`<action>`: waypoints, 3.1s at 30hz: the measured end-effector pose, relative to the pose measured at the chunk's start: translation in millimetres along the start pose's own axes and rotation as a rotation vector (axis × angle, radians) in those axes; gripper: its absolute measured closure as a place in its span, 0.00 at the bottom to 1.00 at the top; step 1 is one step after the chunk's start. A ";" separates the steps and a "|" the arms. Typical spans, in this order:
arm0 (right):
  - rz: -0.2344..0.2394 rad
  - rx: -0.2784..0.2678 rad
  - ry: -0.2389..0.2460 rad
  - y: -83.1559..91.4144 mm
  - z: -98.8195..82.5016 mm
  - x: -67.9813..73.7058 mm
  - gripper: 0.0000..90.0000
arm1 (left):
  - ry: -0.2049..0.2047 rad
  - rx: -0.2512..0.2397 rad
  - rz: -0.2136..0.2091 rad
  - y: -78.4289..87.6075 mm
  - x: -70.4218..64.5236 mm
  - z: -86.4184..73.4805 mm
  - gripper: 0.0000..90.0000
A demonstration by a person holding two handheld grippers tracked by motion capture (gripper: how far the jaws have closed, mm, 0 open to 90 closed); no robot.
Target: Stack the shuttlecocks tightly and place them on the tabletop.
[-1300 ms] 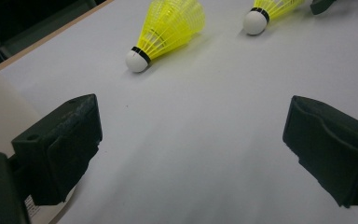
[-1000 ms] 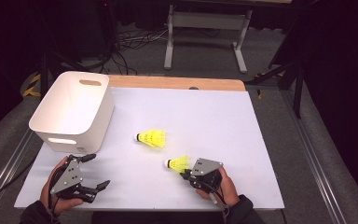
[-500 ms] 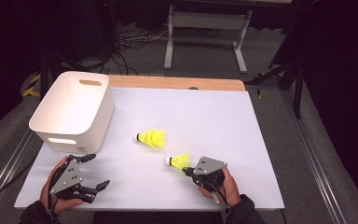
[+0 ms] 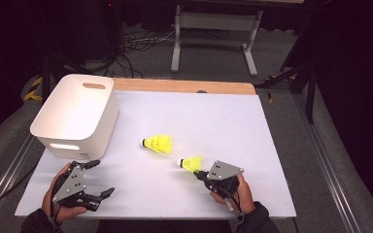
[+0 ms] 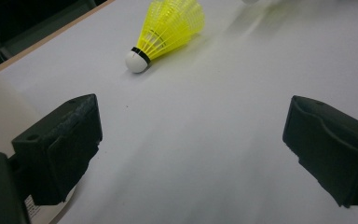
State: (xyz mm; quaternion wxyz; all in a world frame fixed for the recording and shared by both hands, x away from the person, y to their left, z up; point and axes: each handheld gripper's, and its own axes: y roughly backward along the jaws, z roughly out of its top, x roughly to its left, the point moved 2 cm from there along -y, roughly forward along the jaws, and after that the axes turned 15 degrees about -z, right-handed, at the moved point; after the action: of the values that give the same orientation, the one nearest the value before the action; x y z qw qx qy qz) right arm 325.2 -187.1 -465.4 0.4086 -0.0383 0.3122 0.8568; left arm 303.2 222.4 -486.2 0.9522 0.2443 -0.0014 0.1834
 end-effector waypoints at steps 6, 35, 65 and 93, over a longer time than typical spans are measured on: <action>-0.008 -0.016 -0.026 4.1 1.8 -3.1 1.00 | 0.002 -0.005 0.006 0.9 0.0 0.6 0.06; -0.067 -0.038 -0.050 7.0 4.1 -19.1 1.00 | -0.010 0.001 -0.020 -5.5 0.5 0.9 0.06; -0.055 -0.007 -0.079 -40.7 15.7 -53.5 1.00 | -0.009 -0.002 -0.010 -1.7 -0.8 -2.6 0.06; 0.052 0.046 -0.010 -86.9 36.7 -25.7 1.00 | -0.014 0.011 -0.016 -2.3 -1.6 -3.7 0.06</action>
State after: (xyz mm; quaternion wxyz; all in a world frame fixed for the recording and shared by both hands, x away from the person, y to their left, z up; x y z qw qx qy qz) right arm 412.0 -142.7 -471.5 0.3884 -0.0165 0.3307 0.8600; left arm 302.3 221.7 -490.7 0.9523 0.2508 -0.0049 0.1739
